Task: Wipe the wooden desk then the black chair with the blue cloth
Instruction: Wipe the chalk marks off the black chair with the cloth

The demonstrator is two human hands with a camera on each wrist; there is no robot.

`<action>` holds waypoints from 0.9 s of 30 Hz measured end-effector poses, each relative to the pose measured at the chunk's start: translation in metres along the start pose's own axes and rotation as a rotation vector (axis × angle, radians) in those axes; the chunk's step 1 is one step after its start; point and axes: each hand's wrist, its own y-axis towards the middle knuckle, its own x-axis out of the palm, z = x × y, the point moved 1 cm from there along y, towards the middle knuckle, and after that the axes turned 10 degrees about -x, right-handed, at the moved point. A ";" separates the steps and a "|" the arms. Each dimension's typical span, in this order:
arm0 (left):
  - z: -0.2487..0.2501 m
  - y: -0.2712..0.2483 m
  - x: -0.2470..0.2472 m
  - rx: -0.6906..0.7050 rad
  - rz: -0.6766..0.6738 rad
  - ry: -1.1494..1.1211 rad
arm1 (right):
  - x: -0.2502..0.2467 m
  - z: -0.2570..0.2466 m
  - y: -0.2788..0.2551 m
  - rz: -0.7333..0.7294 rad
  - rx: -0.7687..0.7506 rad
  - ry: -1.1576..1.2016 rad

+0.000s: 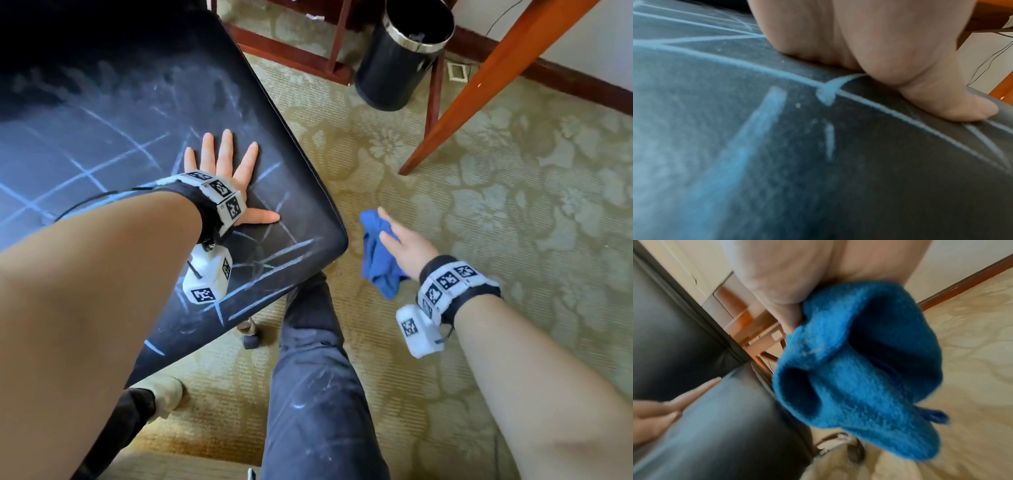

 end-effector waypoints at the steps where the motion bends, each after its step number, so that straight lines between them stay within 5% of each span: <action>1: 0.000 0.002 0.001 -0.006 0.002 -0.009 | -0.008 -0.004 0.007 0.088 0.000 0.022; 4: 0.002 0.007 0.001 -0.013 0.020 -0.029 | -0.024 -0.036 0.038 0.176 -0.116 0.000; 10: 0.006 0.018 -0.006 -0.072 0.015 -0.064 | 0.007 -0.090 0.087 0.059 -0.272 -0.124; 19: 0.010 0.024 -0.017 -0.111 -0.017 -0.039 | 0.033 -0.033 0.030 0.045 -0.074 0.000; 27: -0.015 0.012 -0.032 0.022 -0.121 -0.061 | 0.034 -0.071 0.081 0.215 -0.038 -0.127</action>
